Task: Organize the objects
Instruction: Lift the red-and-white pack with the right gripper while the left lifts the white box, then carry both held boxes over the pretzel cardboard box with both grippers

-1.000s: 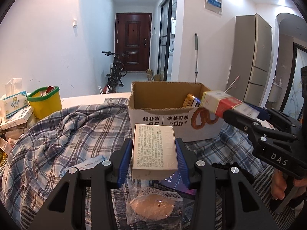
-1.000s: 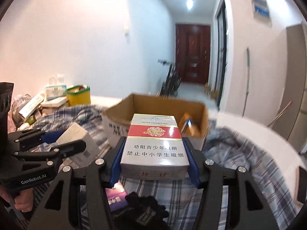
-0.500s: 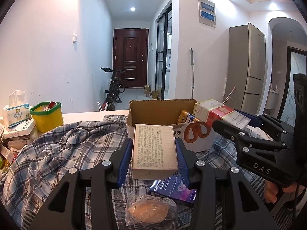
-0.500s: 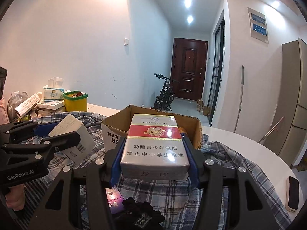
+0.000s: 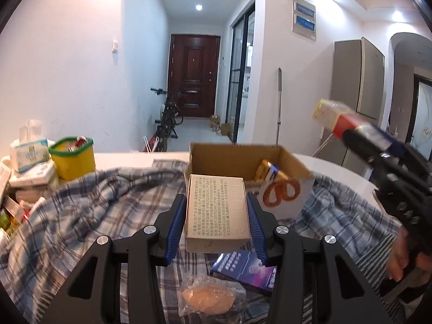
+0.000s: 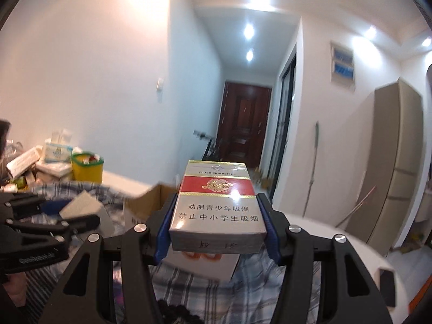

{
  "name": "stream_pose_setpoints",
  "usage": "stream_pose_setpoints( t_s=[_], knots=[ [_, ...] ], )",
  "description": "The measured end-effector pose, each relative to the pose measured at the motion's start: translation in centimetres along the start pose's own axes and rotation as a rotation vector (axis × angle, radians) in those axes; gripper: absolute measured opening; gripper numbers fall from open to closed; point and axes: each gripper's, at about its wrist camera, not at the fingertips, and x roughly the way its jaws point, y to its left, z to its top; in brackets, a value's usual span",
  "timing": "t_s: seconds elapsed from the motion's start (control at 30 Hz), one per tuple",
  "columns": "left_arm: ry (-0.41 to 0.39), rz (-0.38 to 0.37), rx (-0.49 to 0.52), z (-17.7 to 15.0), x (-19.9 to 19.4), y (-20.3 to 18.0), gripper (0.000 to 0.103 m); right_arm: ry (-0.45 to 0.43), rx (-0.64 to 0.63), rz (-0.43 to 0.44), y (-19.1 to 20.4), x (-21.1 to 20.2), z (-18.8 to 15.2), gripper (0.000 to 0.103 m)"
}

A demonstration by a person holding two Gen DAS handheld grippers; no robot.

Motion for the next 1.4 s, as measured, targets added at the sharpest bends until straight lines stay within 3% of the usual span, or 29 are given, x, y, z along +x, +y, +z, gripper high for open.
stream_pose_setpoints(
  t_s=[0.2, 0.37, 0.57, 0.73, 0.83, 0.97, 1.27, 1.33, 1.4],
  knots=[
    [-0.116, 0.003, 0.006, 5.2, -4.3, -0.6, 0.047, -0.133, -0.046, 0.025, 1.2, -3.9, 6.6, 0.055],
    [-0.246, 0.024, -0.033, 11.6, -8.0, -1.1, 0.047, -0.251, 0.037, 0.05, 1.0, -5.3, 12.6, 0.055],
    [-0.382, 0.014, -0.094, 17.2, -12.0, -0.8, 0.047, -0.235, 0.184, 0.088, -1.6, -3.8, 18.1, 0.055],
    [-0.412, -0.014, -0.124, 17.4, -12.6, 0.8, 0.047, -0.255, 0.265, 0.062, -4.3, -4.0, 16.6, 0.056],
    [-0.398, -0.016, -0.147, 16.4, -11.7, 2.2, 0.047, -0.222, 0.274, 0.017, -5.0, -2.8, 14.9, 0.056],
    [-0.341, -0.007, -0.142, 16.2, -9.4, 2.8, 0.047, -0.154, 0.319, 0.072, -5.6, -0.8, 14.2, 0.056],
    [-0.307, 0.02, -0.142, 15.8, -7.2, 2.7, 0.047, -0.072, 0.336, 0.076, -5.2, 0.6, 13.6, 0.055],
    [-0.333, 0.003, -0.119, 15.2, -7.1, 2.1, 0.047, -0.046, 0.329, 0.106, -4.7, 1.1, 13.6, 0.056],
    [-0.414, -0.024, -0.094, 14.5, -7.3, 1.8, 0.047, -0.038, 0.303, 0.108, -4.0, 1.3, 13.4, 0.055]
  ],
)
